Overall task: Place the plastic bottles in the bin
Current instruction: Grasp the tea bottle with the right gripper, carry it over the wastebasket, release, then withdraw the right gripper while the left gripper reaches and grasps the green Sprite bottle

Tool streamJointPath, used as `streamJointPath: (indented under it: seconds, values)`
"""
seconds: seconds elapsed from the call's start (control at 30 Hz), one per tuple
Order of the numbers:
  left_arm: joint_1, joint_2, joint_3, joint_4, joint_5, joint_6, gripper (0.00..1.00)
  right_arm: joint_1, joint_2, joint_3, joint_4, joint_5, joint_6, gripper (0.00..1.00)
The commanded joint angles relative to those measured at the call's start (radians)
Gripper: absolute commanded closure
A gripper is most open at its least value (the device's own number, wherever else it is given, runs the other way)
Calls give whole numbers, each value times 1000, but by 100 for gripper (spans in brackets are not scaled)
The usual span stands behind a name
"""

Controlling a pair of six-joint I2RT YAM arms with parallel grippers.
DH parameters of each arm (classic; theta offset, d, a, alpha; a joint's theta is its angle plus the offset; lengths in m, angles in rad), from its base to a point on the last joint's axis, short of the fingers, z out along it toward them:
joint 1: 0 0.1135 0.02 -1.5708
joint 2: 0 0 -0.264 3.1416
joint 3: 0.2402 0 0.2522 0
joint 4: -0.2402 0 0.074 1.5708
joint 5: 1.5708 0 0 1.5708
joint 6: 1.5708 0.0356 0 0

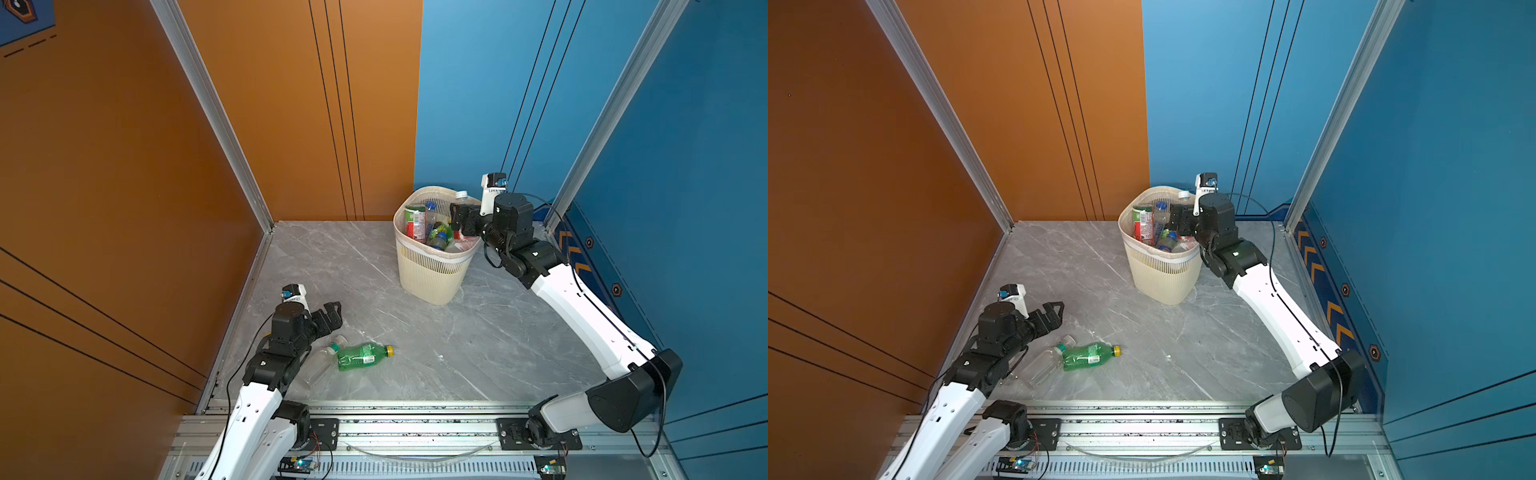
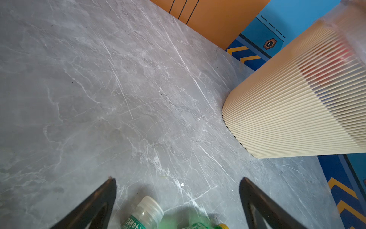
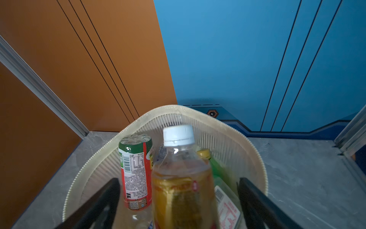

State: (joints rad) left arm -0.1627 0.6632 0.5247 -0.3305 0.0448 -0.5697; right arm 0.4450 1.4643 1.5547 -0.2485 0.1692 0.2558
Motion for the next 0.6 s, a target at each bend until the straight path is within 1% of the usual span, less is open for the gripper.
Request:
streamJointPath:
  seconds: [0.0, 0.07, 0.13, 0.23, 0.37, 0.43, 0.5, 0.57]
  values:
    - [11, 14, 14, -9, 34, 9, 2, -7, -47, 37, -34, 39, 8, 0]
    - [11, 28, 21, -8, 43, 11, 2, -9, -105, 4, -33, 44, 15, 0]
    - [10, 43, 25, -3, 57, 13, 2, -9, -177, -66, -12, 41, 27, 0]
    - [8, 65, 38, 5, 77, 13, 2, -8, -307, -234, 15, 32, 65, 0]
    - [-2, 103, 55, 11, 107, 32, 2, -6, -491, -529, 55, 7, 141, 0]
    - [-14, 120, 67, 6, 127, 40, 2, -6, -558, -654, 61, 5, 183, 0]
    - [-35, 139, 87, -18, 141, 61, 2, -9, -605, -732, 51, 4, 210, 0]
    - [-71, 156, 119, -72, 140, 99, 2, -11, -634, -771, 30, 2, 223, 0]
